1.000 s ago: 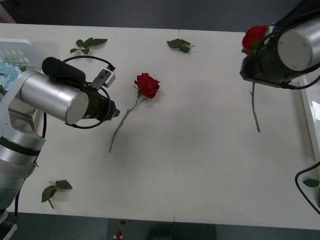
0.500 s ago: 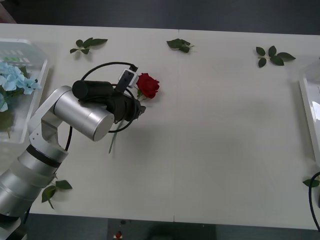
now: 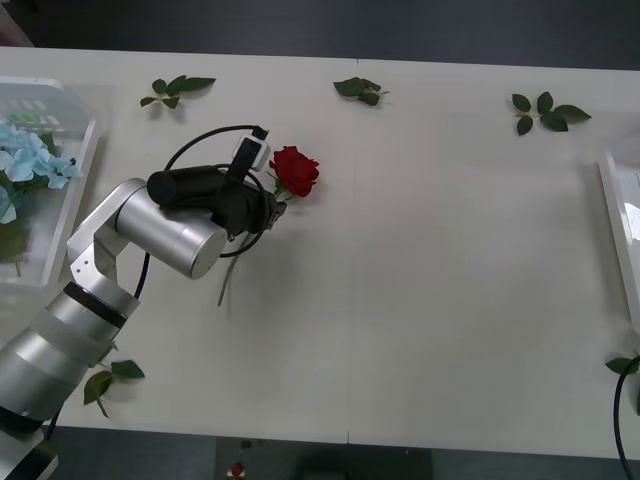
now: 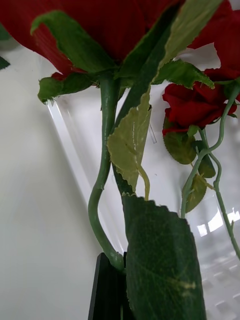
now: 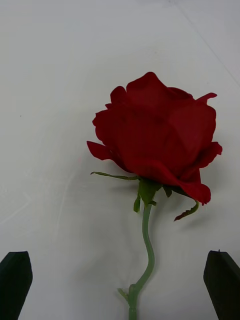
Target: Put the red flowers into the right box and the blue flowers into the left box
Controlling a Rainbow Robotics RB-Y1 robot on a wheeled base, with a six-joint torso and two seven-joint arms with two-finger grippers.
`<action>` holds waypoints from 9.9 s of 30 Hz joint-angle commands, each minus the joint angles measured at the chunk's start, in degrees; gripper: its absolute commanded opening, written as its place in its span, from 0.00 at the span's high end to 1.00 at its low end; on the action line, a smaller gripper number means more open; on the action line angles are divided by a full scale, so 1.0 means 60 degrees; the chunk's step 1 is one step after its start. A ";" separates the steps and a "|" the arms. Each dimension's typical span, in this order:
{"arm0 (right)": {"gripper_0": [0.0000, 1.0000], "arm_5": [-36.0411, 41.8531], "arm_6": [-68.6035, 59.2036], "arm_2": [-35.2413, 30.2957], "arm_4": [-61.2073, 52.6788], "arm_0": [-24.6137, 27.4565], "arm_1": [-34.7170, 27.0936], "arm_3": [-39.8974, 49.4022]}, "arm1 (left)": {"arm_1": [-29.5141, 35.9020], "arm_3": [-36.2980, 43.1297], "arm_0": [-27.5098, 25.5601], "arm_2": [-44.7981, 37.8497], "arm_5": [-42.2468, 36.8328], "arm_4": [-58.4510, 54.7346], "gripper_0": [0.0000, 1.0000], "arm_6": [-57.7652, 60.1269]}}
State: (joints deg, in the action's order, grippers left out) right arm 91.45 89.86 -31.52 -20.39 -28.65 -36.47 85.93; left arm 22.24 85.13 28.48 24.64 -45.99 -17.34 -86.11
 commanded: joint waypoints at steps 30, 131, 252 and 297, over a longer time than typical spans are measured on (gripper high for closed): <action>0.00 -0.5706 0.1503 0.0741 0.0028 -0.0117 -0.0895 -0.5269 | -0.0162 -0.2703 0.1816 0.1415 0.1601 -0.0069 0.00 0.0626; 0.00 0.1384 0.1738 0.1195 -1.2979 -0.1128 0.1522 0.0722 | -0.2696 0.3874 0.2798 0.2074 0.1587 0.7197 1.00 1.6842; 1.00 -0.3157 0.0097 0.0097 -0.2227 0.2314 -0.1613 -0.1900 | 0.1054 0.4299 -0.1524 -0.4971 -0.3994 -1.2842 0.00 -0.6961; 0.00 -0.1824 0.4140 0.0316 -0.5260 0.2329 -0.1583 0.0546 | 0.1727 0.4313 -0.2153 -0.4752 -0.4229 -1.5010 0.00 -0.8031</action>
State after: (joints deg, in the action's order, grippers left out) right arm 80.05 110.64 -27.88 -49.19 -14.19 -44.16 87.42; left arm 30.70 110.11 16.08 -4.48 -70.94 -106.88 -132.89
